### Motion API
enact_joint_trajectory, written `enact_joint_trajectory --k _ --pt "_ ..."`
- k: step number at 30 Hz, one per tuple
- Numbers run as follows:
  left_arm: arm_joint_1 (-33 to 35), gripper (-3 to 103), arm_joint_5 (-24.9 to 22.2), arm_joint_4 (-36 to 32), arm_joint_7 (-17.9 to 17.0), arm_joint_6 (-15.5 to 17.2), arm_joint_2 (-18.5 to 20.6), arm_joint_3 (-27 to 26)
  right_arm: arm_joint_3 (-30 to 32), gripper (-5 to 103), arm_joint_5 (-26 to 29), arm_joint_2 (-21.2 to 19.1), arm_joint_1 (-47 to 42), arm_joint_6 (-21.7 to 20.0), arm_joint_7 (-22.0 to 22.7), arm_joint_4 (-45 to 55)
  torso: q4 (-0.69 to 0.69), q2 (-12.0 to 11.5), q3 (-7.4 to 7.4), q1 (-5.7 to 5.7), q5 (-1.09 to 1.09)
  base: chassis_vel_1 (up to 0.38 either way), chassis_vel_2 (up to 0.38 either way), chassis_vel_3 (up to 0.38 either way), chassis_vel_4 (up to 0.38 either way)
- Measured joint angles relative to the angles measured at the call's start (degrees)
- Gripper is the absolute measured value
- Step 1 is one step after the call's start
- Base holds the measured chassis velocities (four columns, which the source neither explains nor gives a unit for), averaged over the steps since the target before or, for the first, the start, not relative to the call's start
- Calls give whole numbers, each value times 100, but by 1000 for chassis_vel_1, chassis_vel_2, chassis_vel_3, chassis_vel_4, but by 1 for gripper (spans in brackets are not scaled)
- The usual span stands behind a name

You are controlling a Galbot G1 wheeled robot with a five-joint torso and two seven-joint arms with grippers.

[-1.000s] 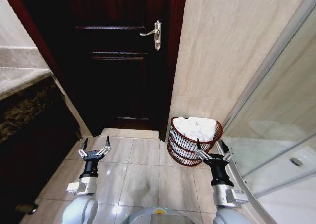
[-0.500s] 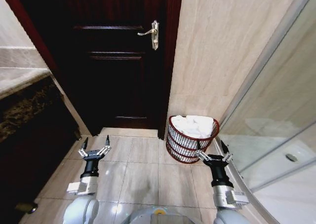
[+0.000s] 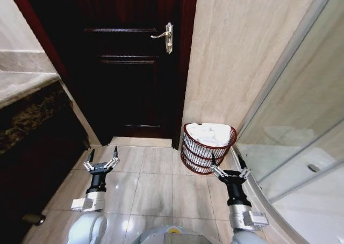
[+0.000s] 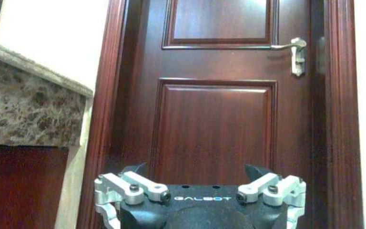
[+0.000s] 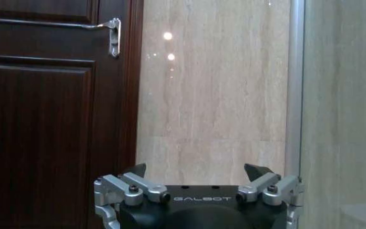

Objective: Discard the used towel into the hamper.

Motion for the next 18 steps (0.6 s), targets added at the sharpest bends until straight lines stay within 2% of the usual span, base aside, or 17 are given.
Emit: enact_joint_trajectory --k 18 --pt "71 100 9 140 17 23 12 4 16 100 26 -121 -62 124 -10 -127 1 0 0 0 -1 59 -63 -62 66"
